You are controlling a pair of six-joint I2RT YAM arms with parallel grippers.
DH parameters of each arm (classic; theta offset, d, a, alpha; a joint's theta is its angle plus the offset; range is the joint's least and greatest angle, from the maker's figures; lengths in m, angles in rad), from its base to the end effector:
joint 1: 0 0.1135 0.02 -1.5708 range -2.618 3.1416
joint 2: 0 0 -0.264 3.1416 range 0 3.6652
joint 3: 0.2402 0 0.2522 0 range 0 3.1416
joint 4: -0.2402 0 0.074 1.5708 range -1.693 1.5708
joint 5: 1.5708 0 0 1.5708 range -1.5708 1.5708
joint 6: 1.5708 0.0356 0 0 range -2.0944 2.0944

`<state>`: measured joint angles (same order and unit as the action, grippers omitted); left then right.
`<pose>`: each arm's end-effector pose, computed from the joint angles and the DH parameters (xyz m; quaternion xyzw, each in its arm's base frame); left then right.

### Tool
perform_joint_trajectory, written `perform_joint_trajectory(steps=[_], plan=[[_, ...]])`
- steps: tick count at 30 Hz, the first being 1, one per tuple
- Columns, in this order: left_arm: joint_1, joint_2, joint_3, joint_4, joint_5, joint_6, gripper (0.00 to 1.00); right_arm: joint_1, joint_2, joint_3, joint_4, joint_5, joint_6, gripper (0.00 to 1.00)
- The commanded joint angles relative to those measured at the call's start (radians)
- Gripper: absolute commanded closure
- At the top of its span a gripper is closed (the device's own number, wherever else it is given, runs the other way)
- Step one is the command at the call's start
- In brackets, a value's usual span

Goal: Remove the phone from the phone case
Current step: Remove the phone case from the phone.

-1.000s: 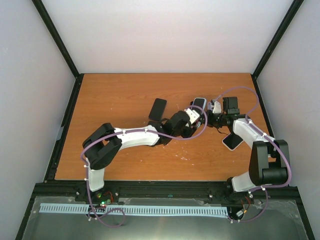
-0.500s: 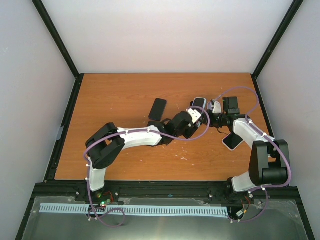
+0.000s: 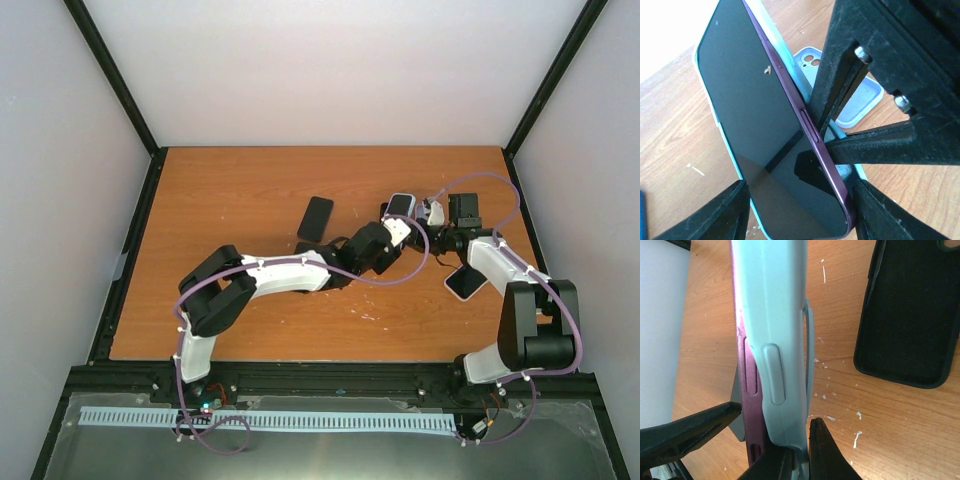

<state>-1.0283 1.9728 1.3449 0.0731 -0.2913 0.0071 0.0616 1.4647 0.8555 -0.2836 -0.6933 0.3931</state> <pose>0.2404 -0.3790 0.2042 0.3665 0.7861 -0.1246 0.4819 0.2889 0.0406 0.2061 0.0349 0.8935 0.3827 0.2325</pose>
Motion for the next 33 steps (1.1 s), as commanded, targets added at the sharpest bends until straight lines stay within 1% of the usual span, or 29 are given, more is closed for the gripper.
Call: perform_joint_trajectory(steps=[1, 7, 9, 13, 16, 18, 21, 24, 26, 33], plan=[[-0.021, 0.037, 0.034, 0.039, -0.134, 0.102, 0.44, 0.005, -0.024, 0.011, 0.041, -0.107, 0.013, 0.97], [-0.042, 0.043, 0.006, 0.088, -0.298, 0.184, 0.47, 0.004, 0.002, 0.019, 0.034, -0.129, 0.012, 0.97], [-0.042, 0.038, -0.015, 0.118, -0.331, 0.209, 0.47, 0.004, 0.007, 0.023, 0.028, -0.132, 0.008, 0.97], [-0.042, 0.034, -0.036, 0.155, -0.4, 0.258, 0.51, 0.005, 0.003, 0.021, 0.03, -0.138, 0.008, 0.97], [-0.042, 0.029, -0.068, 0.222, -0.467, 0.303, 0.53, 0.004, 0.002, 0.02, 0.032, -0.138, 0.008, 0.97], [-0.041, 0.016, -0.091, 0.259, -0.476, 0.314, 0.55, 0.005, 0.002, 0.02, 0.031, -0.139, 0.008, 0.97], [-0.041, 0.005, -0.093, 0.258, -0.474, 0.294, 0.63, 0.004, 0.002, 0.019, 0.031, -0.142, 0.007, 0.97], [-0.041, 0.007, -0.092, 0.272, -0.476, 0.297, 0.69, 0.004, 0.001, 0.019, 0.031, -0.148, 0.007, 0.97], [-0.041, 0.013, -0.084, 0.272, -0.479, 0.308, 0.76, 0.004, -0.003, 0.019, 0.032, -0.149, 0.009, 0.97], [-0.041, 0.016, -0.072, 0.289, -0.489, 0.326, 0.91, 0.005, -0.005, 0.02, 0.032, -0.159, 0.008, 0.97]])
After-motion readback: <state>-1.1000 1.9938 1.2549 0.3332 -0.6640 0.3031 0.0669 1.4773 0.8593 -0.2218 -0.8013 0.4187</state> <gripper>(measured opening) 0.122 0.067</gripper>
